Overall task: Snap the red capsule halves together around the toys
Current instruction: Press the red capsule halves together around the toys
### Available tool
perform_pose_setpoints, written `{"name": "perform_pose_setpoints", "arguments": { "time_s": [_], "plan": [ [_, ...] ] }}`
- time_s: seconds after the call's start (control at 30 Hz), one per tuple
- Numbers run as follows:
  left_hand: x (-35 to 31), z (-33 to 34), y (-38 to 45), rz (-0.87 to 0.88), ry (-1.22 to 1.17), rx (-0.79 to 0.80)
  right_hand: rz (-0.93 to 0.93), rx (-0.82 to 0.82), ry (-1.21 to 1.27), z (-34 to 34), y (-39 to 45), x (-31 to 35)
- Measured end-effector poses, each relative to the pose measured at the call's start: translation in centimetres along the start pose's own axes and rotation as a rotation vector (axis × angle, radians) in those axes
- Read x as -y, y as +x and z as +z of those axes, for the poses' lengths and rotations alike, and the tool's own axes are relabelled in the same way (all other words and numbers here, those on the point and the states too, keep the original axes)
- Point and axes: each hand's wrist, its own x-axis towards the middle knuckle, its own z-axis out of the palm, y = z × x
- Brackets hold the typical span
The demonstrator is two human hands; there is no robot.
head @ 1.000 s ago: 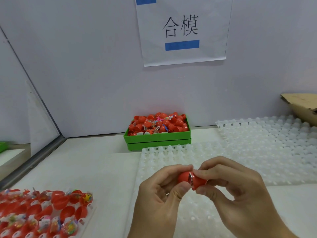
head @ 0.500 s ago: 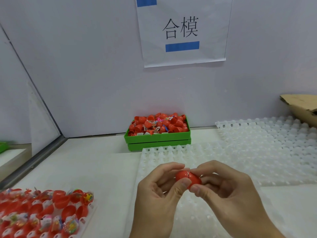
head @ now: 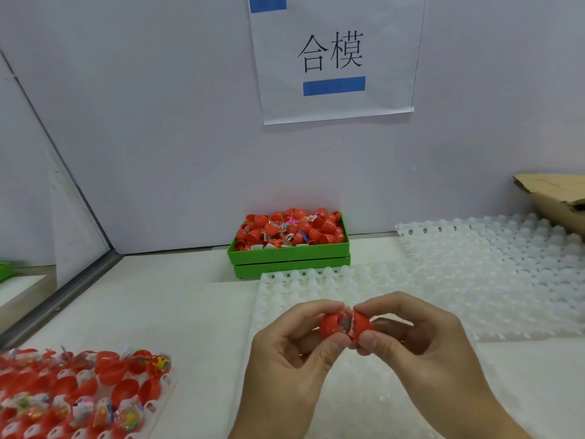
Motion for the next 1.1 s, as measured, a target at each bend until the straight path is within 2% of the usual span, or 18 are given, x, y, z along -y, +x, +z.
{"name": "perform_pose_setpoints", "arguments": {
  "time_s": [0.2, 0.4, 0.43, 0.5, 0.6, 0.63, 0.7, 0.87, 1.1],
  "plan": [
    [0.5, 0.1, 0.5, -0.136, -0.198, -0.079, 0.192, -0.084, 0.287, 0.4, 0.3, -1.2],
    [1.2, -0.1, 0.5, -0.173, -0.223, -0.103, 0.224, -0.082, 0.257, 0.7, 0.2, -1.8],
    [1.3, 0.0, 0.4, -0.156, -0.157, -0.109, 0.21, -0.088, 0.23, 0.7, 0.2, -1.8],
    [1.6, 0.0, 0.2, -0.053, 0.132, -0.155, 0.181, -0.094, 0.155, 0.8, 0.1, -1.7],
    [1.4, 0.0, 0.3, 0.289, 0.737, -0.28, 0.161, -0.086, 0.084, 0.9, 0.0, -1.6],
    [1.5, 0.0, 0.3, 0.422, 0.846, -0.301, 0.161, -0.08, 0.081, 1.0, 0.0, -1.6],
    [1.6, 0.3, 0.0, 0.547, 0.868, -0.287, 0.16, -0.076, 0.087, 1.1, -0.1, -1.6],
    [1.5, 0.9, -0.2, 0.458, 0.823, -0.229, 0.151, -0.071, 0.121, 1.4, -0.4, -1.4],
    [1.3, 0.9, -0.1, 0.47, 0.783, -0.216, 0.143, -0.07, 0.112, 1.5, -0.5, -1.0]
  ]
}}
